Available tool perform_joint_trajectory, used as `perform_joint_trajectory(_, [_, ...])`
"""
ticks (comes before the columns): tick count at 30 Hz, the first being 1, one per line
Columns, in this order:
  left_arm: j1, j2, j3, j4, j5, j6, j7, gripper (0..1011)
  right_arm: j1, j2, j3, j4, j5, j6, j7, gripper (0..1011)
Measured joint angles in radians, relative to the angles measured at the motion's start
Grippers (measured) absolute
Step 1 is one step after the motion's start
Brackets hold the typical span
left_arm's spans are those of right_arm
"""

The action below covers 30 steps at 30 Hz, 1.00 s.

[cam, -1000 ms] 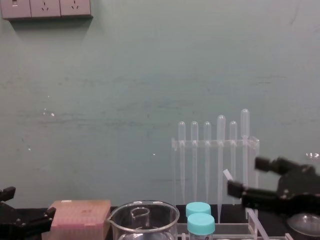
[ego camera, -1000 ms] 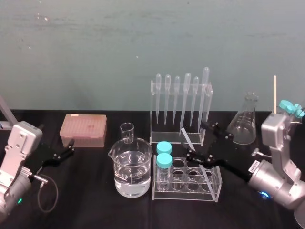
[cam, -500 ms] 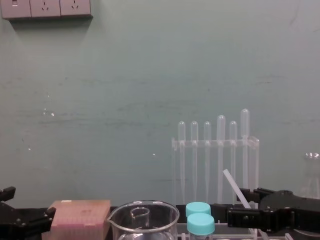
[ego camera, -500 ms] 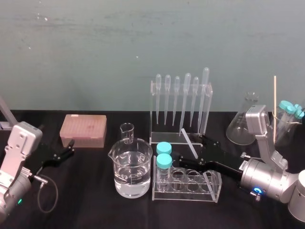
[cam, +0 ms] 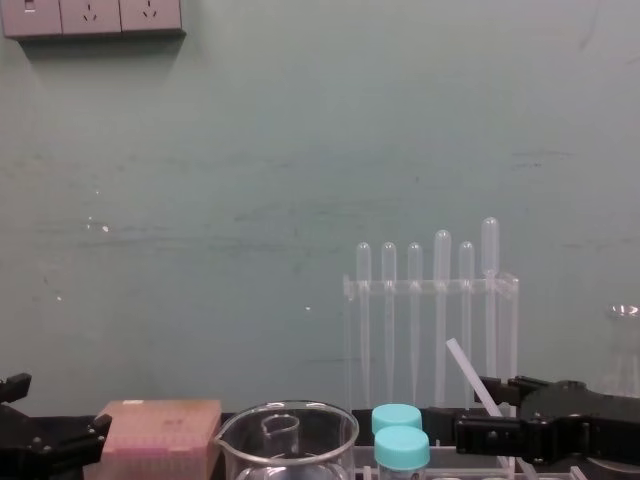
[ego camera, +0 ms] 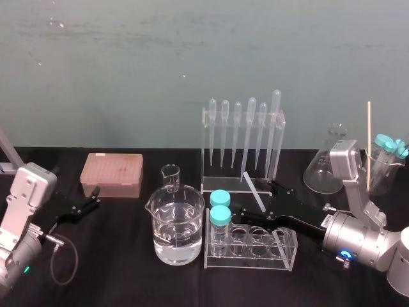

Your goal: Pick up the stirring rod with one hand, then place it down.

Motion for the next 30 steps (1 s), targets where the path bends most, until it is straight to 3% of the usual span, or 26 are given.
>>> perform_joint_trajectory(10, [0.000,0.000,0.000,0.000,0.000,0.000,0.000,1000,-0.001,0.001,-0.001,-0.001,0.000,-0.002,0.000,815])
perform_joint_trajectory(30, [0.000,0.000,0.000,0.000,0.000,0.000,0.000,1000,-0.001,0.002,-0.001,-0.003,0.002,-0.003,0.000,165])
